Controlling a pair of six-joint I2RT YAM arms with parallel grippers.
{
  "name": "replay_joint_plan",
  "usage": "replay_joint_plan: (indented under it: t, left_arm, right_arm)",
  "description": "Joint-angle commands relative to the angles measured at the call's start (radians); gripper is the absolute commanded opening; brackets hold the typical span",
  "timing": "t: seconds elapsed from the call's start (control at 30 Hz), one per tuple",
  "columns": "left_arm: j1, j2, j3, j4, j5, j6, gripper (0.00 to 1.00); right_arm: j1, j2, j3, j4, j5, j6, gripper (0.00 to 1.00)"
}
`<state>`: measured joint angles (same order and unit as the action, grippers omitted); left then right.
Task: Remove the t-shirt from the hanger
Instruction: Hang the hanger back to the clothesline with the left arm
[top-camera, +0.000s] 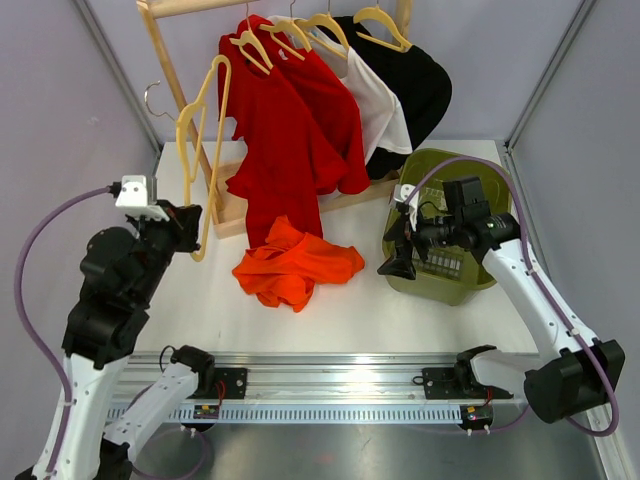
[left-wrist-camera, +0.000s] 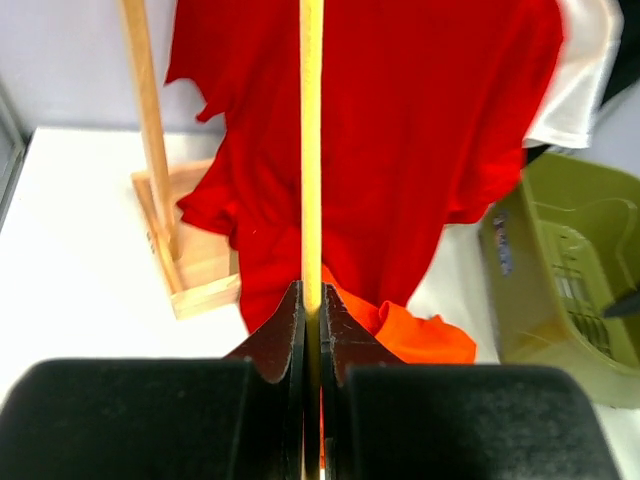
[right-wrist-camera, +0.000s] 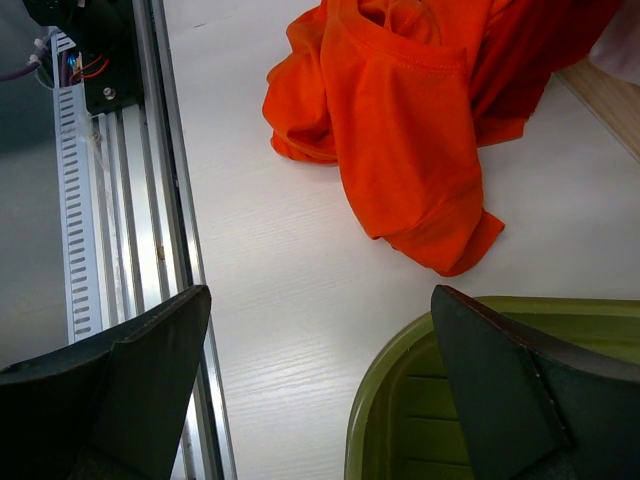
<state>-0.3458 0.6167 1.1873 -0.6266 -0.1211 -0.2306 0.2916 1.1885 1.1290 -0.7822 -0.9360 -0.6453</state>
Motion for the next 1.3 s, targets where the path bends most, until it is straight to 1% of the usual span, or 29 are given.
replay_joint_plan:
  t: [0.0, 0.13, 0.17, 0.23, 0.3, 0.37, 0.4, 0.63, 0.8, 0.93, 1.1, 1.27]
  left_arm:
    - [-0.002, 0.063, 0.055, 0.074, -0.116, -0.041, 0.0]
    - [-0.001, 0.142, 0.09, 0.087, -0.19, -0.035, 0.0]
    - [0.001, 0.197, 0.128, 0.084, -0.201, -0.03, 0.0]
    - [0.005, 0.259, 0.175, 0.073, -0.221, -0.016, 0.0]
    - [0.036, 0.34, 0.234, 0.074, -0.2, -0.004, 0.0]
    - [0.066, 0.385, 0.267, 0.082, -0.189, -0.001, 0.0]
    - [0.079, 0.437, 0.306, 0.08, -0.171, 0.0, 0.0]
    - [0.146, 0.613, 0.468, 0.091, -0.109, -0.033, 0.0]
    - [0.189, 0.706, 0.557, 0.1, -0.065, -0.061, 0.0]
    - [0.209, 0.776, 0.623, 0.104, -0.055, -0.076, 0.0]
    - [0.232, 0.883, 0.757, 0.076, -0.034, -0.084, 0.0]
    - [0.243, 0.963, 0.818, 0.048, -0.025, -0.091, 0.0]
  right_arm:
    - [-0.005, -0.036, -0.003, 0.035, -0.015, 0.004, 0.99]
    - [-0.003, -0.041, -0.006, 0.035, -0.014, 0.001, 0.99]
    - [-0.003, -0.043, -0.006, 0.034, -0.015, 0.001, 0.99]
    - [-0.005, -0.043, -0.006, 0.034, -0.017, 0.003, 0.99]
    - [-0.003, -0.05, -0.006, 0.034, -0.018, 0.003, 0.99]
    - [-0.005, -0.053, -0.011, 0.035, -0.018, 0.003, 0.99]
    - [-0.005, -0.059, -0.009, 0.034, -0.017, 0.004, 0.99]
    - [-0.006, -0.067, -0.015, 0.037, -0.017, 0.003, 0.99]
    - [-0.006, -0.072, -0.017, 0.035, -0.02, 0.003, 0.99]
    - [-0.008, -0.07, -0.018, 0.034, -0.017, -0.002, 0.99]
    - [-0.009, -0.073, -0.018, 0.029, -0.018, -0.004, 0.99]
    - [-0.011, -0.073, -0.017, 0.028, -0.024, -0.004, 0.99]
